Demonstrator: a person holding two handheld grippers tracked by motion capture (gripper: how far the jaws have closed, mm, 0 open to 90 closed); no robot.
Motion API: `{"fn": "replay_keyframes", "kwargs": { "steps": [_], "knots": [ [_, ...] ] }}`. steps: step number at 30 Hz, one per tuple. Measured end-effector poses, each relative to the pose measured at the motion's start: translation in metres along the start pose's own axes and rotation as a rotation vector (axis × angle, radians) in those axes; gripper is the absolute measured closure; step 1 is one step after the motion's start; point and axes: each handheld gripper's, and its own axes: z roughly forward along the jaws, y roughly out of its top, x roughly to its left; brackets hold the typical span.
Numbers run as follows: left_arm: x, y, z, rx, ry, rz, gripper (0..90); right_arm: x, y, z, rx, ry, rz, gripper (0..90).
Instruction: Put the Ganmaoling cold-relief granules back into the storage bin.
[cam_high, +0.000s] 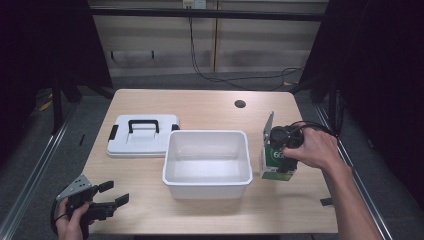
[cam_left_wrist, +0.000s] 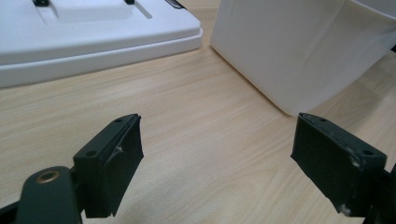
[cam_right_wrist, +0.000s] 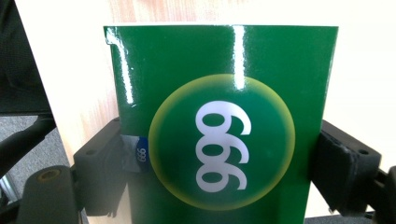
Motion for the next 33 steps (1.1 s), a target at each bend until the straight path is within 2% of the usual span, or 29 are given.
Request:
{"fn": "replay_keyframes", "kwargs": {
  "steps": [4, 7, 16, 21, 22, 33],
  "knots": [
    [0.0, 0.0, 0.0, 0.0, 0.0, -0.001, 15.8, 0.003, -0.002, -0.006, 0.0, 0.008, 0.008, 15.9],
    [0.0, 0.0, 0.0, 0.0, 0.0, -0.001, 15.8, 0.003, -0.003, -0.009, -0.003, 0.003, -0.004, 15.9],
    [0.0, 0.0, 0.0, 0.0, 0.0, -0.002, 15.8, 0.005, -0.005, -0.024, 0.003, -0.01, 0.009, 15.9],
    [0.0, 0.0, 0.0, 0.0, 0.001, -0.001, 15.9, 0.005, -0.003, -0.032, 0.003, -0.019, -0.004, 15.9],
    [0.0, 0.0, 0.0, 0.0, 0.0, -0.001, 15.9, 0.006, -0.003, -0.033, 0.006, -0.018, 0.01, 15.9],
    [0.0, 0.0, 0.0, 0.0, 0.0, -0.002, 15.8, 0.007, 0.001, -0.047, 0.022, -0.023, 0.022, 15.9]
  ]
}}
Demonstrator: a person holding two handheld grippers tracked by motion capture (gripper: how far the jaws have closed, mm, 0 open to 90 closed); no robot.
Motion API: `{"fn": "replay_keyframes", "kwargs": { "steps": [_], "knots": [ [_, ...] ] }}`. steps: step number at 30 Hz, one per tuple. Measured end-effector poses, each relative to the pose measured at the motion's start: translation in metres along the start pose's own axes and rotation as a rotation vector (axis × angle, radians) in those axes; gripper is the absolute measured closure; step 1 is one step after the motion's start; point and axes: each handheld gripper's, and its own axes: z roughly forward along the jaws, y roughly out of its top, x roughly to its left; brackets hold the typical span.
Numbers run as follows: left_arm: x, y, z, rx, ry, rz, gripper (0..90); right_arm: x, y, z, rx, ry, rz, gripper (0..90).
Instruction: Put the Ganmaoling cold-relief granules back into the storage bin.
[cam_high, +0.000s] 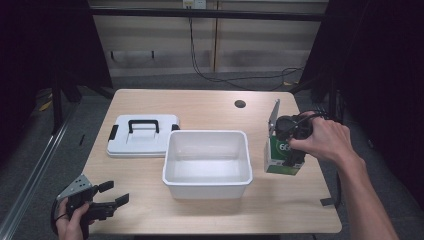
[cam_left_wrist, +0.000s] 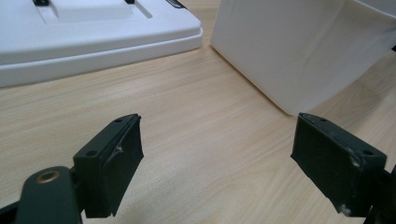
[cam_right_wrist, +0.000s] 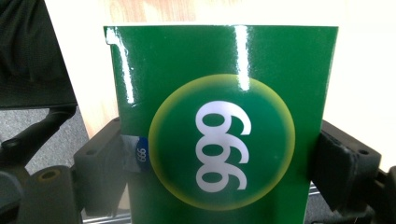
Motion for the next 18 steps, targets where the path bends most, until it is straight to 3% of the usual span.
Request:
{"fn": "replay_keyframes", "kwargs": {
  "steps": [10, 18],
  "knots": [
    [0.0, 0.0, 0.0, 0.0, 0.0, 0.001, 15.9, -0.002, 0.003, -0.018, -0.026, -0.015, -0.018, 15.9],
    [0.0, 0.0, -0.001, -0.001, -0.001, 0.0, 15.9, -0.002, 0.008, -0.029, -0.014, -0.015, -0.012, 15.9]
  ]
}}
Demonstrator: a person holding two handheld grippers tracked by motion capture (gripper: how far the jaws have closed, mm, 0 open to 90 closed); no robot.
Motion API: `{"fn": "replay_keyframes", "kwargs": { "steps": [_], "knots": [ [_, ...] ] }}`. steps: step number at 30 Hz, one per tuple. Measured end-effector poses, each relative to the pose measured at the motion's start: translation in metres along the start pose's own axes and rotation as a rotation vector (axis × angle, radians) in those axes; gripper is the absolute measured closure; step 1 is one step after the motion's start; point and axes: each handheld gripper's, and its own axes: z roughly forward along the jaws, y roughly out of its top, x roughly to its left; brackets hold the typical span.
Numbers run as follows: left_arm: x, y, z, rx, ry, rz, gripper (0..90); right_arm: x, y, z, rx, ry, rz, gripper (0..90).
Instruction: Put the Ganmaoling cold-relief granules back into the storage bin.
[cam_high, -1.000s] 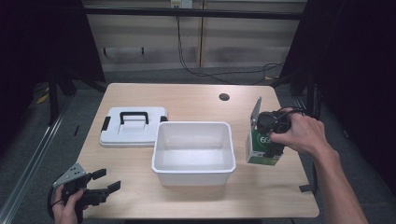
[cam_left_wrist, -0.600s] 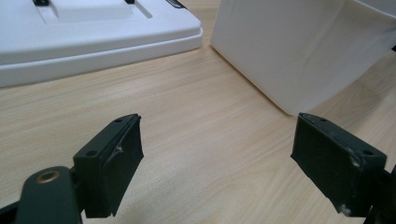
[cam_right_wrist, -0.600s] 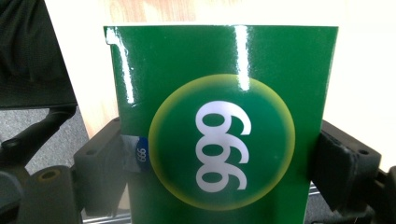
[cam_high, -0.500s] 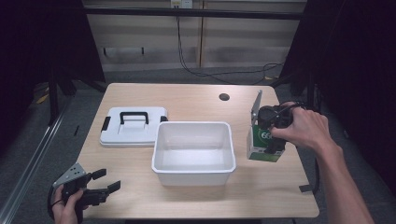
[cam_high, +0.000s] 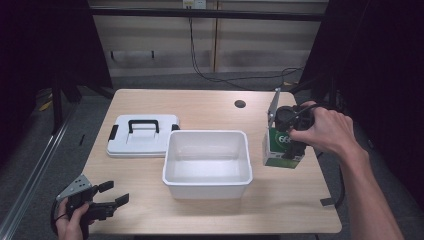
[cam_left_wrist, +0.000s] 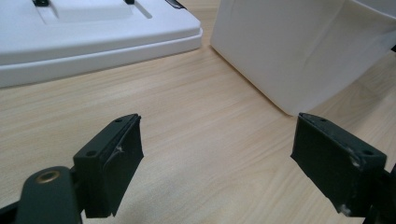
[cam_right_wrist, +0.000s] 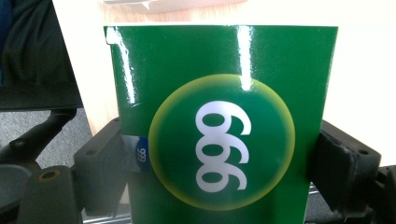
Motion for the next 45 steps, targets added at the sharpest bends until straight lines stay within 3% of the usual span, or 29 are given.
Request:
{"fn": "replay_keyframes", "kwargs": {
  "steps": [10, 16, 18, 38, 45],
  "knots": [
    [0.0, 0.0, 0.001, 0.002, 0.001, 0.0, 15.9, -0.001, 0.013, -0.026, -0.008, -0.03, -0.022, 15.9],
    [0.0, 0.0, 0.001, 0.003, 0.0, 0.001, 15.9, -0.001, 0.021, -0.033, -0.031, -0.019, -0.032, 15.9],
    [0.0, 0.0, 0.0, 0.003, 0.001, 0.007, 15.8, -0.001, 0.025, -0.034, -0.05, -0.022, -0.03, 16.0],
    [0.0, 0.0, 0.0, 0.001, -0.001, 0.005, 15.8, 0.001, 0.09, -0.039, -0.042, -0.021, -0.134, 15.9],
    [-0.001, 0.0, 0.0, 0.001, -0.001, 0.005, 15.9, 0.001, 0.111, -0.029, -0.022, 0.003, -0.158, 15.9]
  ]
}}
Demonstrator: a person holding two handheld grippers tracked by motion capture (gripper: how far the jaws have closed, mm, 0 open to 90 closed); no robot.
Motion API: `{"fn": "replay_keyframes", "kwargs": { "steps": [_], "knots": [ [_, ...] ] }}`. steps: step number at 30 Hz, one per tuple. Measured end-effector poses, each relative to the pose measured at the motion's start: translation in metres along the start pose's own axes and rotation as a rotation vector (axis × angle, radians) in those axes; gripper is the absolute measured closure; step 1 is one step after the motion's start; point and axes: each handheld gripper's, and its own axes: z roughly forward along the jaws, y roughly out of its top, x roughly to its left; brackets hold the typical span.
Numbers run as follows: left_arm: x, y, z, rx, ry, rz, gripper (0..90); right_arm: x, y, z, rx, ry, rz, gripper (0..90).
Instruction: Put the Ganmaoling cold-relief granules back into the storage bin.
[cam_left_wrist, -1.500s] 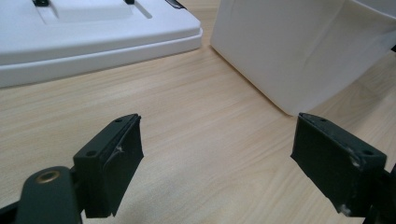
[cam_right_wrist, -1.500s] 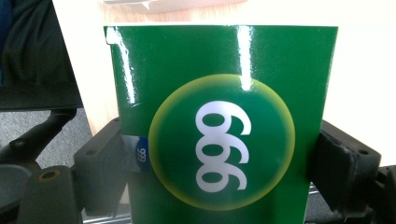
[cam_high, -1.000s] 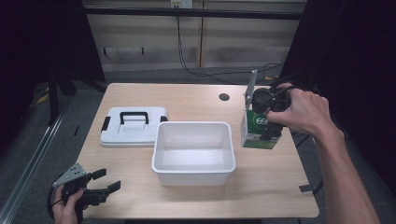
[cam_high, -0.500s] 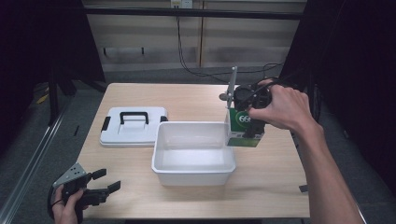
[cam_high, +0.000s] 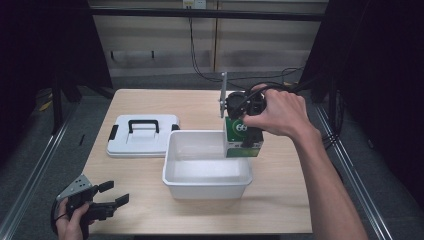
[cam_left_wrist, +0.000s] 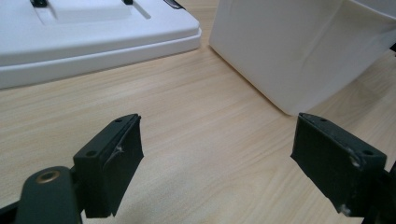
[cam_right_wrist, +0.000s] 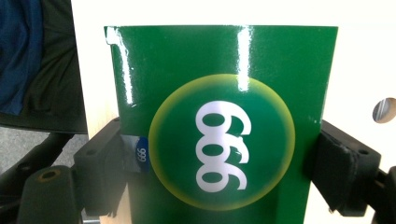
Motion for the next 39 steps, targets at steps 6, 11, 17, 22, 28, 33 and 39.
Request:
{"fn": "replay_keyframes", "kwargs": {
  "steps": [6, 11, 17, 22, 28, 33, 39],
  "knots": [
    [0.001, 0.0, 0.0, 0.001, -0.001, 0.0, 15.9, -0.004, 0.012, 0.013, -0.008, 0.016, -0.025, 15.9],
    [0.0, 0.0, 0.0, 0.0, -0.001, 0.0, 15.8, -0.004, 0.018, 0.02, -0.004, 0.027, -0.037, 15.9],
    [0.001, 0.0, 0.0, 0.002, -0.004, 0.001, 15.9, -0.006, 0.021, 0.032, 0.002, 0.038, -0.036, 15.9],
    [0.001, 0.0, 0.0, 0.003, -0.004, 0.001, 15.9, -0.008, 0.023, 0.04, 0.005, 0.047, -0.039, 15.9],
    [0.0, 0.0, 0.0, 0.001, -0.004, -0.002, 15.9, -0.01, 0.022, 0.051, 0.007, 0.05, -0.04, 15.8],
    [0.0, 0.0, 0.0, 0.001, -0.005, -0.002, 15.9, -0.01, 0.018, 0.057, 0.022, 0.054, -0.023, 15.8],
    [0.0, 0.0, 0.0, 0.001, -0.003, -0.001, 15.8, -0.012, 0.014, 0.068, -0.003, 0.062, -0.026, 15.8]
  ]
}}
